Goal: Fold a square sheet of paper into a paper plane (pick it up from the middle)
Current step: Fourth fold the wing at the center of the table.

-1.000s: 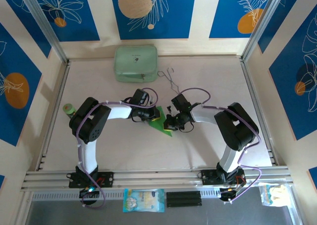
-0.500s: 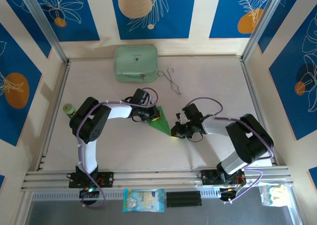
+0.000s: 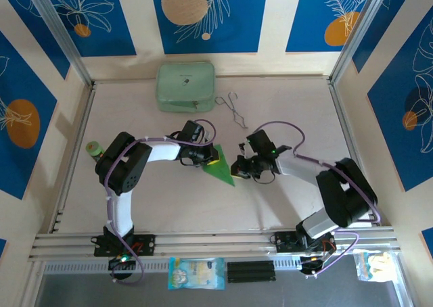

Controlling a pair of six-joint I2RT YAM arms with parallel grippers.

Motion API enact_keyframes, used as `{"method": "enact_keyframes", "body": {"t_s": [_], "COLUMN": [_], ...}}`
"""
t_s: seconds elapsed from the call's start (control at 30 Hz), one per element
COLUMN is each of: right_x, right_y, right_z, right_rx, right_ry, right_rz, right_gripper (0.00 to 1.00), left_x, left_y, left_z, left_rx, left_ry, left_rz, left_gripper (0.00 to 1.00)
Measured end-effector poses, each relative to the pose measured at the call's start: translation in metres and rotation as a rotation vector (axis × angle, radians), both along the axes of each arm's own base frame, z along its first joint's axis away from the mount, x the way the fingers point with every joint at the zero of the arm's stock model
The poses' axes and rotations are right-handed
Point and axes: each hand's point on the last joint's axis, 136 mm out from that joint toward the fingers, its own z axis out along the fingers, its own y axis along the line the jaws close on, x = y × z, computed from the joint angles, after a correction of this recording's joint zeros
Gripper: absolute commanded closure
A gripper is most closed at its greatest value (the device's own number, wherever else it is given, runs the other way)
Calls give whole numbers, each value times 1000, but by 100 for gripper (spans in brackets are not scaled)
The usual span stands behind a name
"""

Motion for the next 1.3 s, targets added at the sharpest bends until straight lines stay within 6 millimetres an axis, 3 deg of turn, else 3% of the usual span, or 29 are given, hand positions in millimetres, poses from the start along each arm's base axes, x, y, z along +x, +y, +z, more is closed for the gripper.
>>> {"method": "enact_keyframes", "body": {"t_s": [0.13,0.33,0.63,0.83,1.03,1.3], "right_x": [9,7,10,10,11,11], "right_y": [9,5,8,7,6,7], "right_z": [-9,-39,-42,-42,-42,-43], "right_rx": [-10,-65,-63,-74,-82,-89], "right_ry": [14,77,84,86,93,105], "right_rz": [9,2,5,4,3,5], "right_gripper": [98,98,99,100,100,100], "left_x": [0,0,-2,-15,-34,-39], "left_y": [0,0,-3,-12,-18,-23], "left_z": [0,1,14,38,28,12], "left_rx": [1,0,15,-2,10,6], "left_ry": [2,2,-53,-147,-127,-101], "left_rz": [0,-1,-48,-110,-152,-174], "left_gripper": [89,87,81,89,93,92]}}
